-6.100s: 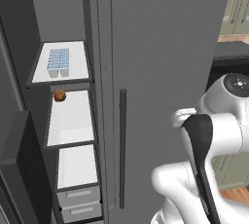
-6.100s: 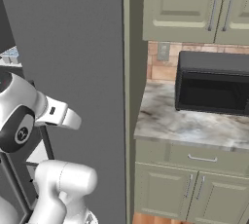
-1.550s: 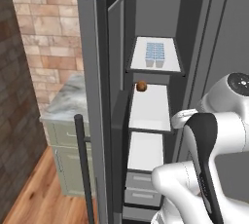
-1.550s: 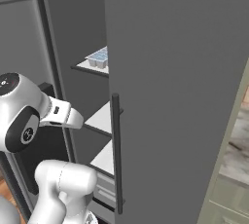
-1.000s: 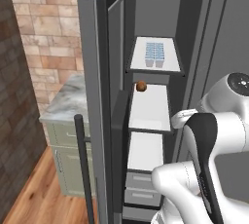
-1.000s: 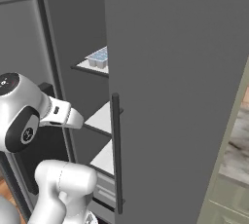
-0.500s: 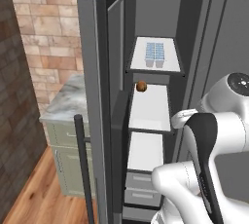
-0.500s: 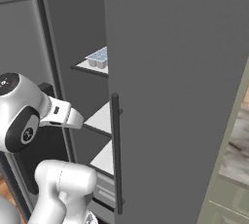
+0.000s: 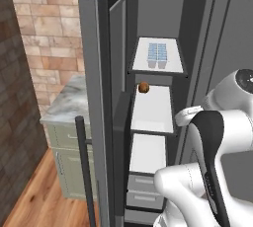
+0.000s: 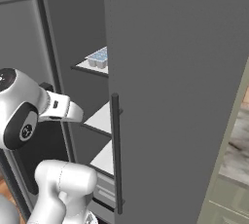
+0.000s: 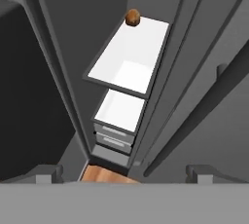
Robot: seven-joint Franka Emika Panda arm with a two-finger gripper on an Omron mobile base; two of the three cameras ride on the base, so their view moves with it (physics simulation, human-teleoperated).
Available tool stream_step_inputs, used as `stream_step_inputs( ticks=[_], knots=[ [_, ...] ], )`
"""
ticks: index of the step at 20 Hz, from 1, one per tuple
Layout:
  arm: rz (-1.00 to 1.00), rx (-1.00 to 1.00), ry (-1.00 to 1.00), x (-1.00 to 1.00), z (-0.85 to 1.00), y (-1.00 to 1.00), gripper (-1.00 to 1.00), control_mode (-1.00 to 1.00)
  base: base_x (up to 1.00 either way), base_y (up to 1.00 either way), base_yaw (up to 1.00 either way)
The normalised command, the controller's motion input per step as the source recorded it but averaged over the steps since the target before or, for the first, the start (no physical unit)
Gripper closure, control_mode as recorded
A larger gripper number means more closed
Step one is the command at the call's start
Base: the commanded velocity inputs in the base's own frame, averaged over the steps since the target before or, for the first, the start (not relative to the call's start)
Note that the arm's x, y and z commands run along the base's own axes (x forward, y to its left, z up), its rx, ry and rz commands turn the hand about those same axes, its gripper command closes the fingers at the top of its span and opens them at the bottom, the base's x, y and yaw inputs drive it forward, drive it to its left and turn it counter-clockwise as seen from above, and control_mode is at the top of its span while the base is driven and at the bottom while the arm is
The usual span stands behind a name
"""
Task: Open the freezer door, pick up the ice cube tray from the freezer, and place it on the dining counter.
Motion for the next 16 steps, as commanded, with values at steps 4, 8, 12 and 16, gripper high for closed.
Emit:
stream_step_inputs(
  ticks=[4, 8, 12, 16],
  knots=[
    [0.14, -0.11, -0.06, 0.00, 0.54, 0.01, -1.00, -1.00, 0.00, 0.00, 0.00],
    [0.17, -0.20, -0.05, 0.00, 0.54, 0.03, -1.00, -1.00, 0.00, 0.00, 0.00],
    [0.15, -0.28, -0.06, 0.00, 0.42, 0.03, -1.00, -1.00, 0.00, 0.00, 0.00],
    [0.15, -0.31, -0.02, 0.00, 0.28, 0.00, -1.00, -1.00, 0.00, 0.00, 0.00]
  ],
)
